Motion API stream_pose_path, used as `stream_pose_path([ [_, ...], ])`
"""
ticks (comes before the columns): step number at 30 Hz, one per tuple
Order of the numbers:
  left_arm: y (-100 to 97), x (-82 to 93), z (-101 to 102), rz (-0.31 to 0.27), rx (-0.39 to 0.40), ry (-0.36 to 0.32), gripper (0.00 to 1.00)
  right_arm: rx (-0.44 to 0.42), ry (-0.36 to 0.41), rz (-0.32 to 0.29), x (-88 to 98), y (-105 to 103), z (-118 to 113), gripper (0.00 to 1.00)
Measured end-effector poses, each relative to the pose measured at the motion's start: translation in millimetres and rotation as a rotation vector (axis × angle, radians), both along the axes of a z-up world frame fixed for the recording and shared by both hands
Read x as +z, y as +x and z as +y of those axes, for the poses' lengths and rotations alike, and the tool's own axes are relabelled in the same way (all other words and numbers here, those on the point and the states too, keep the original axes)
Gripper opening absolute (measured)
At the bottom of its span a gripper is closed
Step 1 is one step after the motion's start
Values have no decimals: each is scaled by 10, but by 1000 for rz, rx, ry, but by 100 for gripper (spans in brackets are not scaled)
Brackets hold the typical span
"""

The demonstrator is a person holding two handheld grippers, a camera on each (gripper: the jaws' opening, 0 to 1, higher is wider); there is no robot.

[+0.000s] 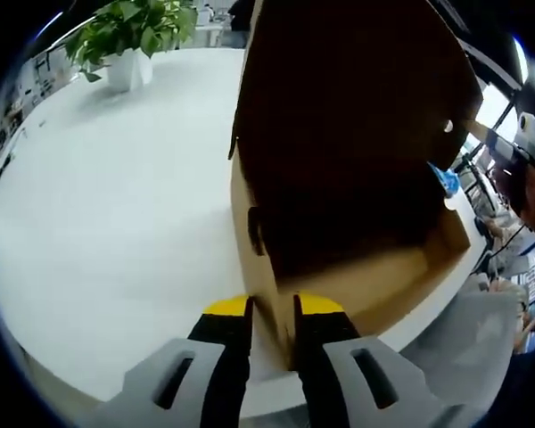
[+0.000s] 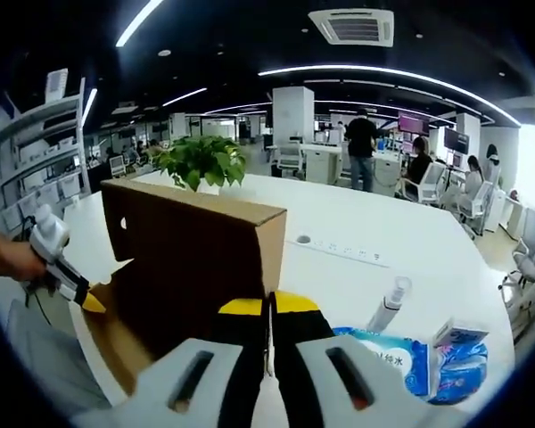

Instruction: Operate the shoe box by opening the lid, removing the specified soft item, and placing it in the target area until the item is outside and the box remains undamaged.

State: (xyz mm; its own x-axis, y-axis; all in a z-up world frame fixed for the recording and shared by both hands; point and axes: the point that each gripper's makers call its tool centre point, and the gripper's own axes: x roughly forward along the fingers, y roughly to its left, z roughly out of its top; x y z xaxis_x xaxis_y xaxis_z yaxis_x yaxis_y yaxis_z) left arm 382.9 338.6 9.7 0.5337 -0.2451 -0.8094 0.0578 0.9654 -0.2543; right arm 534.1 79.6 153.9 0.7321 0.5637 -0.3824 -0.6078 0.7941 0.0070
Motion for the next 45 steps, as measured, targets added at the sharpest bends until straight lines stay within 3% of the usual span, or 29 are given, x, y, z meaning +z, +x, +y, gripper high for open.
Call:
stream_pose_path([
  [21, 32, 64, -29, -93, -12, -59, 26, -68, -83, 55, -215, -431, -81, 0],
  [30, -83, 340, -131, -169, -97, -100, 39, -87, -97, 69, -287, -519, -110, 0],
  [36, -223, 565, -133, -220, -126, -121, 39, -90, -95, 78, -313, -563, -118, 0],
  [45, -360, 1044, -231, -304, -151, -175, 35, -82, -110, 91, -402, -679, -130, 1],
])
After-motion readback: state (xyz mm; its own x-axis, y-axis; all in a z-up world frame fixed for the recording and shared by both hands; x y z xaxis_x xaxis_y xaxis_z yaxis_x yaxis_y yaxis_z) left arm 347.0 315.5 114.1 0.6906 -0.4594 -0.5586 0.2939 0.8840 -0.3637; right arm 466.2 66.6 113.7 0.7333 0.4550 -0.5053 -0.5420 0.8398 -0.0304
